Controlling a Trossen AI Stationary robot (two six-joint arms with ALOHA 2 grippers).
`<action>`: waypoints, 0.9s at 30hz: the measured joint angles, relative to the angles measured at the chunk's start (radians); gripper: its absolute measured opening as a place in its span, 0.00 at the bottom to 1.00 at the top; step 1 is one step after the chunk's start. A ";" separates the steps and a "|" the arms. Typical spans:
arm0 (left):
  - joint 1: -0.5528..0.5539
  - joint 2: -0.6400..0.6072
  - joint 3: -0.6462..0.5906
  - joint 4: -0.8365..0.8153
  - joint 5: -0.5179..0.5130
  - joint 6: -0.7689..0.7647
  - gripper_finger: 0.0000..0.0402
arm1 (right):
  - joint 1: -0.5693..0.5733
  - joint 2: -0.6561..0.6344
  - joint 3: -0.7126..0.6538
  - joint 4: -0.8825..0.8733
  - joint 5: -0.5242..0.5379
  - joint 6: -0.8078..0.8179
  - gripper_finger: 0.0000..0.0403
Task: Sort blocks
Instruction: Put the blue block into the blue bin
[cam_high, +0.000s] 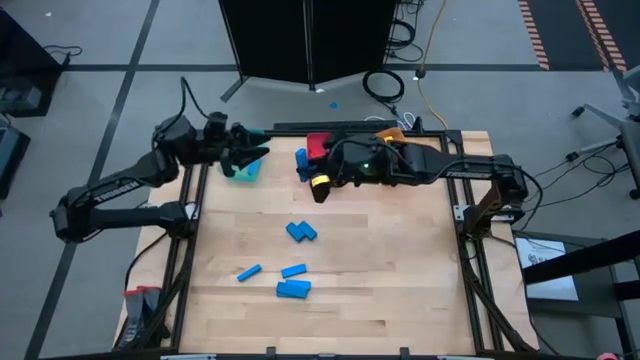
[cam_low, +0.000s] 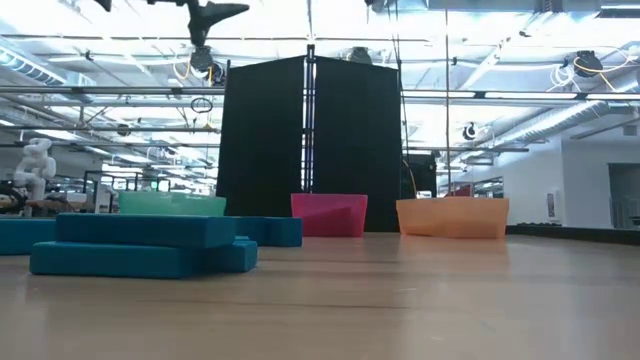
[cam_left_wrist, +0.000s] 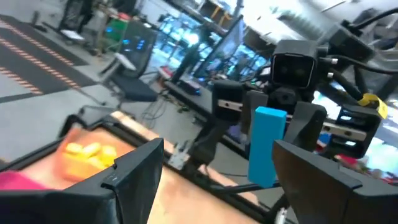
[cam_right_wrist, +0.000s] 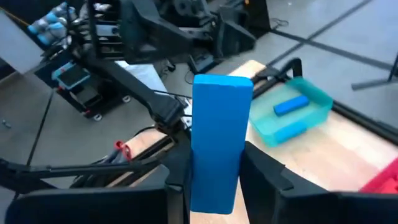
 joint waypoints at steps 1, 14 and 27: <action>-0.008 0.011 0.000 0.027 0.000 -0.012 0.76 | 0.000 0.001 0.009 -0.003 -0.001 -0.012 0.20; -0.119 0.153 0.000 0.320 0.016 -0.068 0.76 | -0.001 0.026 0.018 0.011 -0.051 -0.047 0.20; -0.170 0.212 0.000 0.352 0.027 -0.068 0.76 | -0.011 0.029 0.017 0.008 -0.077 -0.056 0.20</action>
